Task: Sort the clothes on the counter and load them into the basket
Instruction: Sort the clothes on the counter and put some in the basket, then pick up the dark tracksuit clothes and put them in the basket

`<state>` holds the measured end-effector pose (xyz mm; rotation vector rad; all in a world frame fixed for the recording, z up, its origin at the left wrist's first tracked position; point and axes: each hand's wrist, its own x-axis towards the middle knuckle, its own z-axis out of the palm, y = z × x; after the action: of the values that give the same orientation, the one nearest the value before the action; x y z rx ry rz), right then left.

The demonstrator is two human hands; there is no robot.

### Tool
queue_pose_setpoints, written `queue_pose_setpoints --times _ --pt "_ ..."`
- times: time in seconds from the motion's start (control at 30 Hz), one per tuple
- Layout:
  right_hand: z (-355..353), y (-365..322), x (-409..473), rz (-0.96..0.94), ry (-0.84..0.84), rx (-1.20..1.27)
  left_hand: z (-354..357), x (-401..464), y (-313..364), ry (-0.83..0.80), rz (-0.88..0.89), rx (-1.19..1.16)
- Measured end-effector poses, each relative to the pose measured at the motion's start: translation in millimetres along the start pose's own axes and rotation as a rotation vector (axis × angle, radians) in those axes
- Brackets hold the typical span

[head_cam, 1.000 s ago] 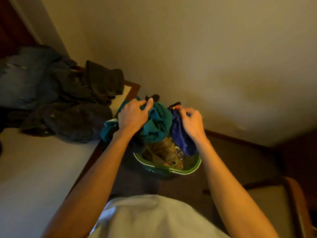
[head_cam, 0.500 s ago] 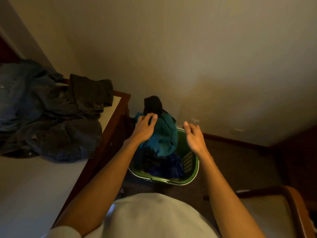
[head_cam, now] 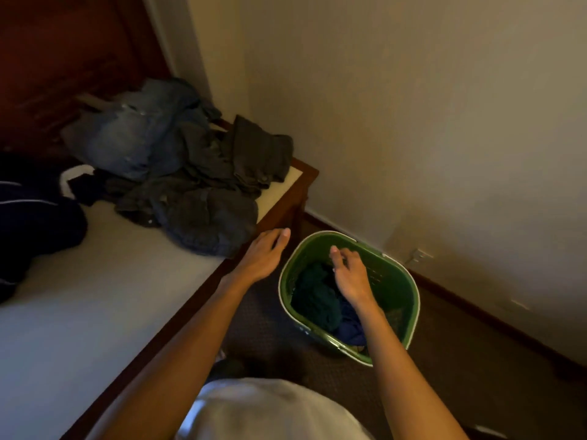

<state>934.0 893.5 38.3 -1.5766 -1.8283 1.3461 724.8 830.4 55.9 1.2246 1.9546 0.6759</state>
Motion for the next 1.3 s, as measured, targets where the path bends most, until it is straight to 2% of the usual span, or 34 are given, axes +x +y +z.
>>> queue_pose_setpoints --times 0.2,0.43,0.63,0.8,0.93,1.0,1.07,1.13,1.2,1.3 --pt "86.8 -78.0 19.9 -0.162 -0.229 -0.085 -73.8 -22.7 -42.2 0.211 -0.090 -0.076" --pt "205.8 -159.6 26.3 -0.367 -0.392 -0.147 -176.8 -70.3 -117.8 0.440 -0.185 -0.168" --pt "332.3 -225.2 16.5 -0.470 -0.575 -0.192 -260.4 -118.0 -207.9 0.643 -0.293 -0.218" --pt "455.4 -298.1 -1.7 -0.595 -0.677 -0.263 -319.8 -161.2 -273.9 0.883 -0.360 -0.210" --pt "522.1 -361.5 -4.2 -0.775 -0.605 -0.417 -362.9 -170.3 -310.0 0.935 -0.509 -0.150" --pt "547.9 -385.7 3.4 -0.789 -0.552 -0.474 -382.4 -162.8 -321.8 0.946 -0.550 -0.141" --pt "568.5 -399.2 14.6 -0.766 -0.569 -0.471 -396.7 -147.2 -335.5 0.932 -0.587 -0.145" --pt "589.2 -403.1 27.0 -0.677 -0.705 -0.408 -406.8 -129.0 -346.3 0.930 -0.592 -0.287" --pt "604.4 -393.5 33.6 -0.597 -0.864 -0.411 -406.8 -113.3 -350.2 0.968 -0.535 -0.542" --pt "605.4 -352.0 32.1 -0.590 -0.914 -0.482 -376.3 -107.6 -354.9 0.984 -0.589 -0.798"
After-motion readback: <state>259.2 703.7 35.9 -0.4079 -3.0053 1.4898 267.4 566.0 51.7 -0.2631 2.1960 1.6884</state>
